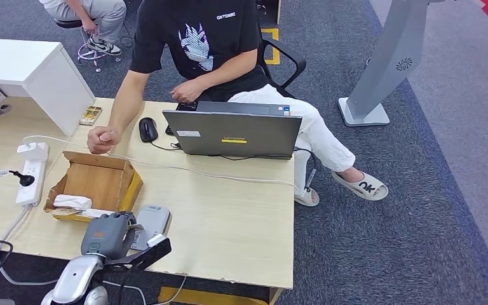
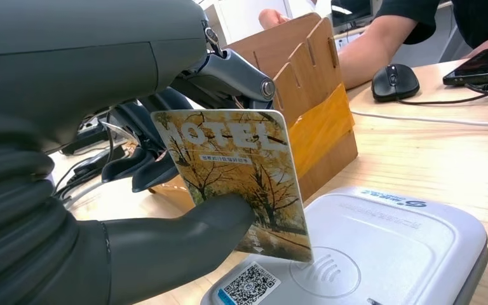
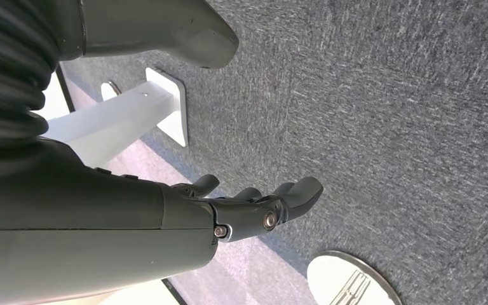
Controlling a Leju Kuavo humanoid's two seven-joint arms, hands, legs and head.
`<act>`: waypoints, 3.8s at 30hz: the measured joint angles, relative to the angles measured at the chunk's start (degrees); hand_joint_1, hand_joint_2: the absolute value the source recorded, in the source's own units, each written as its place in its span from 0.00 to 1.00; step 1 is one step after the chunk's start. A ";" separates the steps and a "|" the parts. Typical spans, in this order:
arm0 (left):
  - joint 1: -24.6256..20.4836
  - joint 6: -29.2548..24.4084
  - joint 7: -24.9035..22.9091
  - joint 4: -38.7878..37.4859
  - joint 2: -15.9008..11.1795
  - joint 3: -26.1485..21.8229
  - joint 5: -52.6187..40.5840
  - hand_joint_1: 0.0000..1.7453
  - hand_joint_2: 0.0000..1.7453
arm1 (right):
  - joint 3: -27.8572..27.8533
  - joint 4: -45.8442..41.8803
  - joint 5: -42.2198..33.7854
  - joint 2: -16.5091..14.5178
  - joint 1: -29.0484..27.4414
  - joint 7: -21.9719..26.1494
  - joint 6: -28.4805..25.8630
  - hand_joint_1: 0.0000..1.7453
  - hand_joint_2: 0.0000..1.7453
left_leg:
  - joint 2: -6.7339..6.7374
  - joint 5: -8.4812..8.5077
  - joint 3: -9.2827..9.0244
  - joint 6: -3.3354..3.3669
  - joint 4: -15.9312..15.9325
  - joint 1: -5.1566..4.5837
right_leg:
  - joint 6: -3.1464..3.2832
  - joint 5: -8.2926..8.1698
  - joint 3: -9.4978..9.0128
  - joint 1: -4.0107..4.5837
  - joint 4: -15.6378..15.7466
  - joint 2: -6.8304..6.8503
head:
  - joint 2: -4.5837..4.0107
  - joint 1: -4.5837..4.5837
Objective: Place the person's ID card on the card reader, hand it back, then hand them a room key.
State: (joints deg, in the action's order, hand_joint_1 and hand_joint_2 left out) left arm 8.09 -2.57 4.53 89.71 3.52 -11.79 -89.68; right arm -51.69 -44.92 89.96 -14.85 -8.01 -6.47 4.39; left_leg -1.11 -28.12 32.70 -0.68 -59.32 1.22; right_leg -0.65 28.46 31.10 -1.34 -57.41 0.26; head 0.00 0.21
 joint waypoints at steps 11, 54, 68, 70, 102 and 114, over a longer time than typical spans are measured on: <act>-0.44 -0.56 1.44 -1.24 1.01 -2.46 0.39 1.00 1.00 | 0.05 0.11 0.00 0.01 0.04 0.28 -0.18 0.00 1.00 | 0.00 0.00 -0.03 0.00 0.00 0.00 | 0.00 0.00 -0.04 0.00 0.00 0.00 | 0.00 0.01; -14.99 -0.42 -0.43 14.76 -3.37 -3.99 7.25 1.00 1.00 | 1.24 -0.09 0.00 0.04 0.22 -0.16 0.33 0.00 1.00 | -0.04 0.11 -0.02 -0.03 0.00 0.01 | 0.03 -0.06 0.04 0.01 -0.01 0.03 | 0.00 0.01; -22.69 -1.66 -3.35 14.76 -5.14 -6.81 8.01 0.00 1.00 | 1.82 -0.32 -0.01 0.03 0.26 -1.18 0.80 0.00 1.00 | -0.04 0.19 -0.01 -0.04 0.00 0.02 | 0.05 -0.13 0.05 0.01 -0.02 0.00 | 0.00 0.01; -22.71 -1.66 -3.31 14.76 -4.94 -7.22 8.62 0.00 1.00 | 1.84 -0.33 -0.01 0.03 0.26 -1.18 0.83 0.00 1.00 | -0.04 0.19 0.00 -0.04 0.00 0.02 | 0.05 -0.13 0.06 0.01 -0.02 0.00 | 0.00 0.01; 5.51 6.49 2.68 36.52 1.75 -8.21 20.96 0.00 1.00 | -0.17 -3.06 -0.08 -0.19 -0.01 -2.35 1.62 0.00 1.00 | 0.02 0.12 0.11 -0.06 0.02 0.01 | 0.01 -0.09 0.15 0.00 0.01 -0.03 | 0.00 0.01; 8.34 11.28 4.23 38.69 3.93 -13.25 14.71 0.00 1.00 | -0.21 -3.10 -0.33 -0.19 -0.01 -2.36 1.90 0.00 1.00 | 0.02 0.13 0.10 -0.06 0.02 0.01 | 0.01 -0.09 0.15 0.01 0.00 -0.03 | 0.00 0.01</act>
State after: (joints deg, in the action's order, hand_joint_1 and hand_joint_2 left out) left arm 16.44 8.70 8.76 128.40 7.45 -25.04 -74.97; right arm -51.90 -48.02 89.64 -15.04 -8.02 -8.83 6.29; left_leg -1.09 -27.99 32.80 -0.74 -59.30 1.23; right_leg -0.64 28.38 31.25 -1.33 -57.41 0.23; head 0.00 0.22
